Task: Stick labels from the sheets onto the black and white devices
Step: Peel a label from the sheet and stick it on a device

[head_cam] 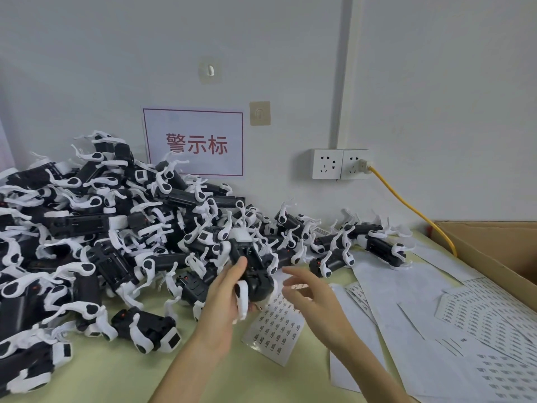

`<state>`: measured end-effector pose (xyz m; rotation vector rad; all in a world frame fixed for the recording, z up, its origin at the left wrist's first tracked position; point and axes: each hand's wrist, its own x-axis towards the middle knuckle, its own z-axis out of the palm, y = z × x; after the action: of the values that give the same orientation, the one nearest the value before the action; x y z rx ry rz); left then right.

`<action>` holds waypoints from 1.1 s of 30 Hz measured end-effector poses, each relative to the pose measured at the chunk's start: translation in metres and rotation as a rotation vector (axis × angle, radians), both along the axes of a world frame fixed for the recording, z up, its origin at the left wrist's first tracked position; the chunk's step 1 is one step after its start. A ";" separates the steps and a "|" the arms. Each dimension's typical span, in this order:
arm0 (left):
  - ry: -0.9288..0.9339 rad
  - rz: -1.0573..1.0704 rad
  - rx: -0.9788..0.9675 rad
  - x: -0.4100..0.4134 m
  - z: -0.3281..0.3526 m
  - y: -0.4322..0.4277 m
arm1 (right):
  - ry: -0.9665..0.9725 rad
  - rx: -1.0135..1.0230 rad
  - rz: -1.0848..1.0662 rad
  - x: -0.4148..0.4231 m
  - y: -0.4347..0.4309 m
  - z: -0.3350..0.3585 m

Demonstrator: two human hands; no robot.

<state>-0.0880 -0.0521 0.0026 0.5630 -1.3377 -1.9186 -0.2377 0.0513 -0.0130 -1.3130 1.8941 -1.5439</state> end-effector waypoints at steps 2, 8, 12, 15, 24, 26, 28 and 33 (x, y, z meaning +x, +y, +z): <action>0.053 0.023 0.016 0.002 0.003 0.000 | 0.296 0.145 -0.021 -0.004 0.000 -0.005; 0.076 0.109 0.093 0.001 0.002 0.002 | 0.554 0.477 0.236 -0.006 -0.001 -0.021; 0.049 0.086 0.087 0.001 -0.001 -0.002 | 0.481 0.466 0.237 -0.011 -0.004 -0.026; 0.025 0.111 0.095 0.001 -0.002 -0.003 | 0.450 0.435 0.198 -0.015 -0.005 -0.026; -0.105 -0.076 0.052 0.012 0.008 -0.004 | 0.302 -0.117 -0.161 -0.030 0.010 0.003; -0.081 -0.143 0.093 0.013 0.010 -0.003 | 0.198 -0.236 -0.206 -0.030 0.012 0.007; -0.032 -0.183 0.156 0.012 0.012 0.002 | 0.185 -0.261 -0.200 -0.030 0.013 0.008; -0.038 -0.174 0.142 0.006 0.010 0.010 | 0.267 -0.175 -0.094 -0.023 0.010 0.001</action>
<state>-0.0821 -0.0416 0.0125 0.5712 -1.3186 -2.1669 -0.2612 0.0615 -0.0121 -1.5964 2.0427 -1.6848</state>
